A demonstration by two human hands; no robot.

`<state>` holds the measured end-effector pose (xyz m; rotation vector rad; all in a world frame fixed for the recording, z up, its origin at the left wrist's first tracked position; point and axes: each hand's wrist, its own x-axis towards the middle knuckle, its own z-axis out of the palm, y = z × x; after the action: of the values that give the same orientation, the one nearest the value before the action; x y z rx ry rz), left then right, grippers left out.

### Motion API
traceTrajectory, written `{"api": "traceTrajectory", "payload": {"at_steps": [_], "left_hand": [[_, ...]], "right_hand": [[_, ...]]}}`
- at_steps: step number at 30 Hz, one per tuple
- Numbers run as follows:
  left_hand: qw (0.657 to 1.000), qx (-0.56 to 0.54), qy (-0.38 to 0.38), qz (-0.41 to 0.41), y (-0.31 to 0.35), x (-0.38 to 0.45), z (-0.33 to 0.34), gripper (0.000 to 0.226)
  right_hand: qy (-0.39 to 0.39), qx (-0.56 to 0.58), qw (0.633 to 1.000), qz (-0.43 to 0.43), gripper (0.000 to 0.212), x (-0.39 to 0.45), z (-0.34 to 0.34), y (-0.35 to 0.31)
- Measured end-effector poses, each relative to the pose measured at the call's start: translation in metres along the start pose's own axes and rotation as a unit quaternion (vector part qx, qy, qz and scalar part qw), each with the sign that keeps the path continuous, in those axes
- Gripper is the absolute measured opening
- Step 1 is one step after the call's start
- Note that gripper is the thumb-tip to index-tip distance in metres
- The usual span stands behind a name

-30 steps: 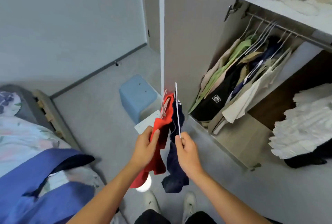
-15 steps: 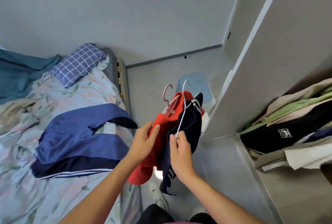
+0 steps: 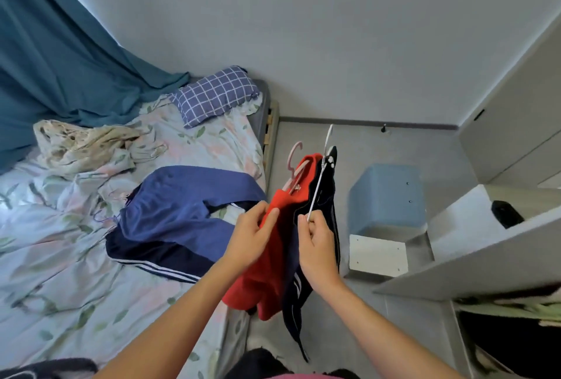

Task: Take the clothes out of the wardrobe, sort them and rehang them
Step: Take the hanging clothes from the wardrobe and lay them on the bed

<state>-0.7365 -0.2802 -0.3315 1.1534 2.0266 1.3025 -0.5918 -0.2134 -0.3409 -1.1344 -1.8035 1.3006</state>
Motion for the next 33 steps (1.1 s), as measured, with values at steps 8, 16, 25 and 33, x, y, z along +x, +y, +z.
{"api": "traceTrajectory", "payload": {"at_steps": [8,16,25,33], "left_hand": [[0.998,0.002,0.07,-0.006,-0.031,0.054,-0.081,0.038],[0.985,-0.009,0.164,-0.049,-0.088,0.098,-0.146,0.041],[0.956,0.052,0.245,-0.153,-0.192,0.179,-0.202,0.04],[0.924,0.131,0.277,-0.228,-0.296,0.217,-0.242,0.042]], "right_hand": [[-0.047,0.029,0.998,-0.032,0.037,0.062,0.085,-0.035],[-0.151,0.03,0.986,-0.064,0.038,0.128,0.18,-0.056],[-0.275,0.012,0.96,-0.05,0.037,0.238,0.311,-0.042],[-0.378,-0.059,0.923,-0.033,0.034,0.292,0.42,0.0]]}}
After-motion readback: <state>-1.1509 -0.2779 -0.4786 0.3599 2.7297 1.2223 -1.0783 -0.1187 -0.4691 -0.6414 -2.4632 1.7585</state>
